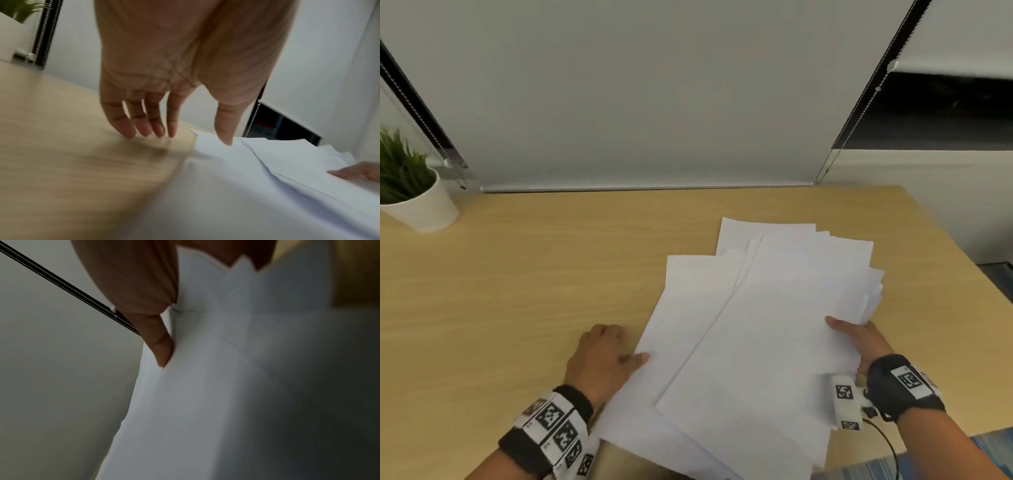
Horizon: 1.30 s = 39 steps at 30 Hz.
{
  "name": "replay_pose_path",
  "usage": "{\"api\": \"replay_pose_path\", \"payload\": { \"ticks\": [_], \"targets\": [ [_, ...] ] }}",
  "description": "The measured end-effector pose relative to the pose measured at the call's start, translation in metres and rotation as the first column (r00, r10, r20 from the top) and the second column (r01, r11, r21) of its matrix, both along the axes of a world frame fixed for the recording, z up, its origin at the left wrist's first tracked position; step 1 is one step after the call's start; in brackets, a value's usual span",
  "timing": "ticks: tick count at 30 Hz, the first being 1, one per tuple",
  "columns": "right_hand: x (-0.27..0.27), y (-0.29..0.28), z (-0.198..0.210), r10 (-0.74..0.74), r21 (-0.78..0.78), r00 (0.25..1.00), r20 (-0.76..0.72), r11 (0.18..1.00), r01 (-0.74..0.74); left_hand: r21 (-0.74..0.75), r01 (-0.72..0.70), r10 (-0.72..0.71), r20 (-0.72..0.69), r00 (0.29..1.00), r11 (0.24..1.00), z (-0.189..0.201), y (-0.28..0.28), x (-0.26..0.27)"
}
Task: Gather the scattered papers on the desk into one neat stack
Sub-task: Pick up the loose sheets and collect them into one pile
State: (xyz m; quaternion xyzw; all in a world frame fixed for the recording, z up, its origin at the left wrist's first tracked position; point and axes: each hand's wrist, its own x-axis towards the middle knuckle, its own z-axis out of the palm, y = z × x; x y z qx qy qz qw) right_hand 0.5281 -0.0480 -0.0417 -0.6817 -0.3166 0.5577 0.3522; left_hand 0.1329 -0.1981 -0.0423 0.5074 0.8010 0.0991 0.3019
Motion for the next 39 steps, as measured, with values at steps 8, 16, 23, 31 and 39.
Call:
{"api": "replay_pose_path", "payload": {
  "ticks": [8, 16, 23, 31, 39],
  "targets": [
    [-0.009, -0.009, -0.003, 0.001, -0.004, 0.999, -0.050, 1.000, -0.001, -0.053, -0.191, 0.197, 0.133, 0.971, 0.980, 0.004, 0.027, 0.080],
    [-0.004, -0.013, -0.004, 0.049, 0.013, 0.998, -0.050, 0.999, -0.048, -0.104, -0.372, 0.386, 0.326, 0.863, 0.922, 0.008, 0.050, 0.084],
    [-0.001, -0.015, -0.002, 0.070, 0.010, 0.995, -0.073, 0.998, -0.070, -0.092, -0.332, 0.344, 0.187, 0.920, 0.939, 0.007, 0.061, 0.096],
    [-0.002, -0.016, 0.004, 0.055, -0.006, 0.993, -0.108, 0.998, -0.056, 0.050, -0.302, 0.267, 0.348, 0.899, 0.952, 0.004, 0.060, 0.091],
    [0.001, -0.017, 0.000, 0.047, -0.002, 0.994, -0.101, 0.999, -0.048, 0.042, -0.266, 0.251, 0.222, 0.942, 0.963, 0.005, 0.082, 0.107]
  ]
}}
